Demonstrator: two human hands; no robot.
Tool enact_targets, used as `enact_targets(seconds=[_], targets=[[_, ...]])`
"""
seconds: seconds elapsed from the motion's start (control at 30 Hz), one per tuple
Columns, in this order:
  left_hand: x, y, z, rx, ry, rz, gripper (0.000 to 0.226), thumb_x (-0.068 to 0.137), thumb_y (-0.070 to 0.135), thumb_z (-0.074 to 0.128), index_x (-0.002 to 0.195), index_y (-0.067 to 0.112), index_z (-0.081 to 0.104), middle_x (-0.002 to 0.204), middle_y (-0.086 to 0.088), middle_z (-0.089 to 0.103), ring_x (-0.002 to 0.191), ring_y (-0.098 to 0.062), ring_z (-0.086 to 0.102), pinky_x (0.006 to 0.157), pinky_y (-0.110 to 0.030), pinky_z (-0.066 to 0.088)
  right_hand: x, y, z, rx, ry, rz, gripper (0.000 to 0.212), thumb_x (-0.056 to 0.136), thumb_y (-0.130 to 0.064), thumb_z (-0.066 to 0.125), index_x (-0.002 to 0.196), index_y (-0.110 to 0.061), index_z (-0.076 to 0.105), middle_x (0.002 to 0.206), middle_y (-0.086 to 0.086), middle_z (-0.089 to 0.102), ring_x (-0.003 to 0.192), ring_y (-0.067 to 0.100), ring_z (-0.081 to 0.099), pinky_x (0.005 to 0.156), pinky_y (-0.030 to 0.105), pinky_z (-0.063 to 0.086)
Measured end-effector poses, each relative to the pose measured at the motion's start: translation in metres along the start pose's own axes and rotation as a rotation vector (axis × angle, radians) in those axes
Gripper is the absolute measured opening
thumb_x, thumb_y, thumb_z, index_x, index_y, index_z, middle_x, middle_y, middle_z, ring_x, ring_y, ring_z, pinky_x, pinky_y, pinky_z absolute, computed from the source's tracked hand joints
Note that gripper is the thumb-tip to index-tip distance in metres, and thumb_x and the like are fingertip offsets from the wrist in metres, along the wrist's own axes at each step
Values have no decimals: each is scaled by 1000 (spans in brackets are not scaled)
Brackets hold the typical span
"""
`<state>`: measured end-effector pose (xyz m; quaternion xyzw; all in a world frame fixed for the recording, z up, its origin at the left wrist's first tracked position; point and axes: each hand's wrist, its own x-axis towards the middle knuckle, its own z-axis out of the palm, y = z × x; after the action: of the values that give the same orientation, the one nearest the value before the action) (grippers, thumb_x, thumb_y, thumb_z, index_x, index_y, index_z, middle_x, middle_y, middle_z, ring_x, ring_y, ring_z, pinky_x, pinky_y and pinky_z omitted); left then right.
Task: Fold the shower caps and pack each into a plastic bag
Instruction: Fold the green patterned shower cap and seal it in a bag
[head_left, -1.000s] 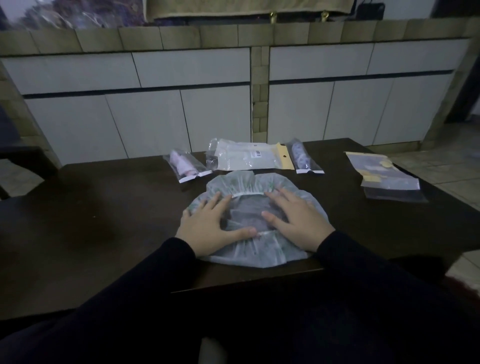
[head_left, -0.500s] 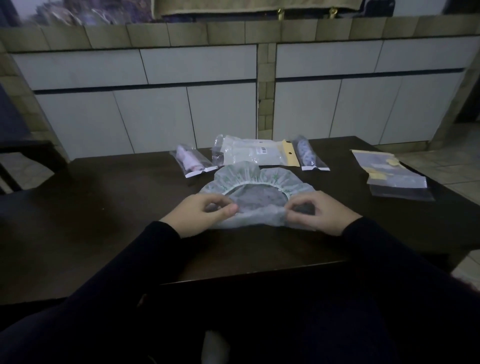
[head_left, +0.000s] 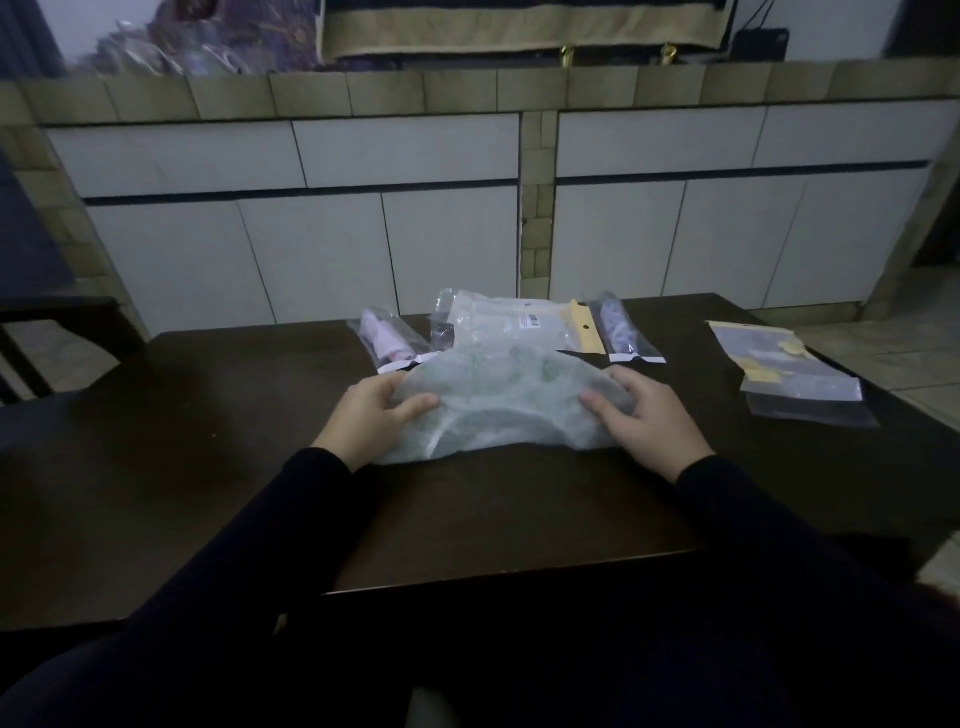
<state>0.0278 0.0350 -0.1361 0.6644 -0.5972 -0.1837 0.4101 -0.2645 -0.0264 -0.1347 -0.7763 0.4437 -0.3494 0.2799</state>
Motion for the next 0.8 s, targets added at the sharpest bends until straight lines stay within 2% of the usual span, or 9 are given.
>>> enact_targets(seconds=[0.03,0.1,0.17,0.27,0.37,0.5,0.6,0.67,0.8], targets=[[4,-2,-2,109,-32,-48,12,86,38,67,80,28,69,82,6,71,84,-14,67,77,-28,47,4,-1,0,-31,-11,61,23,92,-42,54,96,-21,62,91,-3,66,85,12,63,82,43,53],[9,-5,-6,309,-139,-141,31,89,44,61,81,15,68,83,-7,69,86,-26,64,75,-32,44,11,-3,5,-280,-75,159,24,94,-46,48,95,-24,59,87,-4,64,81,14,62,81,43,53],[13,-3,-9,421,-204,-177,37,89,47,59,80,11,64,83,-9,63,88,-28,61,74,-32,40,16,-5,15,-478,-122,211,23,94,-46,46,96,-26,57,87,-5,62,80,13,60,80,41,53],[17,5,-13,583,-218,-149,34,91,46,57,104,16,64,99,-2,60,101,-23,57,80,-27,38,23,-21,18,-501,-181,258,19,87,-37,54,104,-28,55,96,-4,61,86,14,59,81,36,53],[18,10,-14,658,-134,-75,31,95,35,48,120,22,59,119,-3,64,109,-25,58,91,-29,42,31,-39,14,-479,-163,226,35,80,-32,56,115,-28,55,106,-3,60,96,17,58,86,37,51],[13,27,1,554,81,54,32,96,44,41,117,31,61,118,3,61,111,-25,53,90,-40,36,50,-43,27,-395,-33,118,29,84,-37,53,109,-25,62,112,0,57,102,21,55,90,43,48],[15,23,18,374,-18,128,37,93,56,44,115,31,60,120,10,58,115,-14,50,96,-43,37,62,-34,39,-355,-70,141,15,86,-38,54,91,-26,62,99,-3,58,93,18,56,92,46,46],[21,11,22,272,-101,53,37,90,57,50,115,29,55,120,7,58,113,-14,51,96,-40,40,63,-24,47,-250,-82,199,11,86,-37,56,88,-27,60,91,-5,60,89,16,57,92,45,46],[31,0,18,206,-157,-51,38,86,56,57,107,25,50,102,6,60,94,-11,56,68,-22,38,58,-8,55,-126,26,169,6,90,-31,57,89,-25,58,92,-6,61,91,14,58,85,35,49]])
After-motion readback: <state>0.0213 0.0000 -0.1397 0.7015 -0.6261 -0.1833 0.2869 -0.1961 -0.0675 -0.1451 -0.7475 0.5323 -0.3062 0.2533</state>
